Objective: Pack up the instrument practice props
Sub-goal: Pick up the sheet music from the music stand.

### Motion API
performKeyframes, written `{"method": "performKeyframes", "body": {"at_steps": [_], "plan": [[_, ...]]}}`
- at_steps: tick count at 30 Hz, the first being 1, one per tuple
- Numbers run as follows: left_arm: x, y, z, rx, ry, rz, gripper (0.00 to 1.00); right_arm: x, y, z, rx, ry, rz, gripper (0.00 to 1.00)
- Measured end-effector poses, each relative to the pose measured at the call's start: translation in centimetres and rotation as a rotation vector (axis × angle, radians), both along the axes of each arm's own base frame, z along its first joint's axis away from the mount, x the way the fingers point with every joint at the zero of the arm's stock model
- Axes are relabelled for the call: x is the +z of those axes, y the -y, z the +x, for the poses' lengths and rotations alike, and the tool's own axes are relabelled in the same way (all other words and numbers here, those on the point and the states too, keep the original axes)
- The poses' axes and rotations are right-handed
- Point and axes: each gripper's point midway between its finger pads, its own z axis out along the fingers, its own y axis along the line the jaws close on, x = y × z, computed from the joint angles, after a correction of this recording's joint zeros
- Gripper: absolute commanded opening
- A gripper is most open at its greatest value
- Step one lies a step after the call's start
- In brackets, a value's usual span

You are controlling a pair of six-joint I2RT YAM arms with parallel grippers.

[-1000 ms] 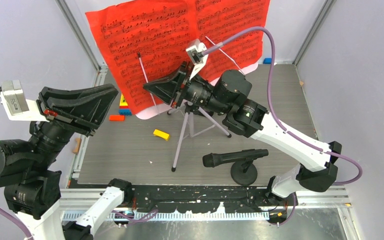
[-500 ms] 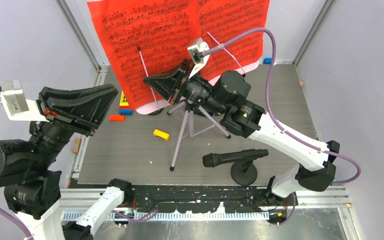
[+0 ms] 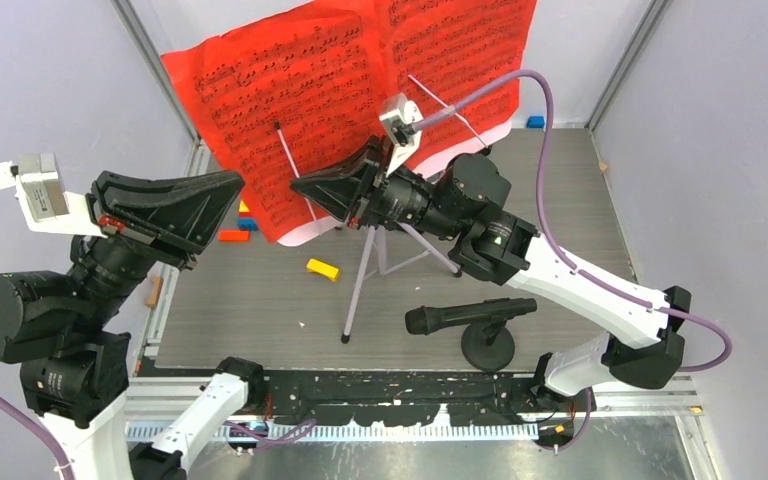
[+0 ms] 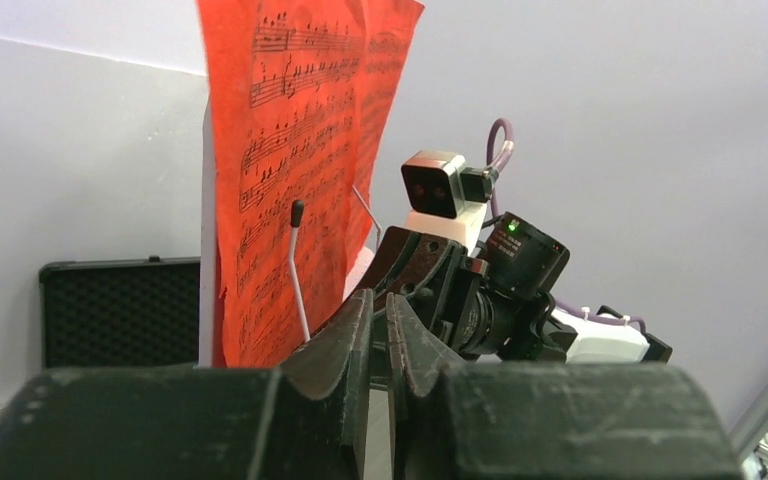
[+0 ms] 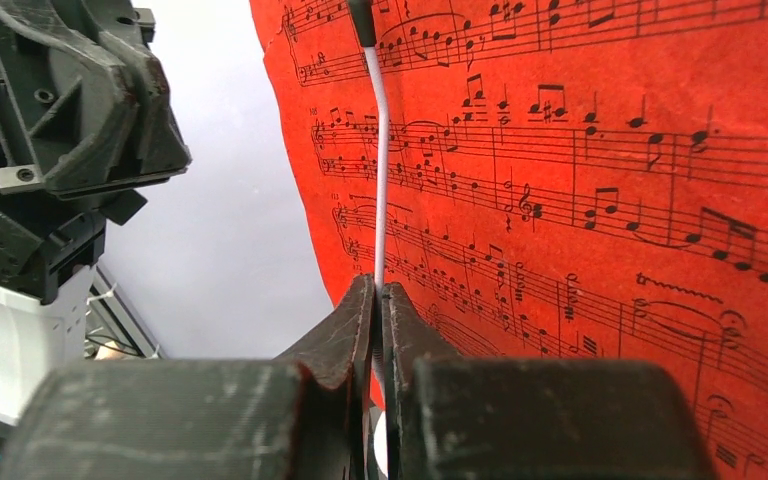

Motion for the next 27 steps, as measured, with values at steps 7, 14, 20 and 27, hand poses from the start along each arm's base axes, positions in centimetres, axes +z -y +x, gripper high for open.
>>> {"method": "performKeyframes", "body": {"at_steps": [7,14,20,27], "plan": [[-0.6,0.3,0.1,-0.025,-0.023,-0.004,0.09,-0.1,0.9,-0.8,0.025,0.015,0.011,0.00],[-0.8,0.3,-0.2,-0.027,-0.024,-0.010,0.00,-0.1,1.3,-1.0,0.025,0.019,0.017,0.00],[-0.8,0.3,-0.1,-0.028,-0.028,-0.011,0.00,-0.1,1.2,-1.0,0.025,0.020,0.019,0.00],[-1.3,0.4,0.3,-0.028,-0.041,-0.007,0.00,-0.1,1.2,-1.0,0.025,0.021,0.021,0.00]]}}
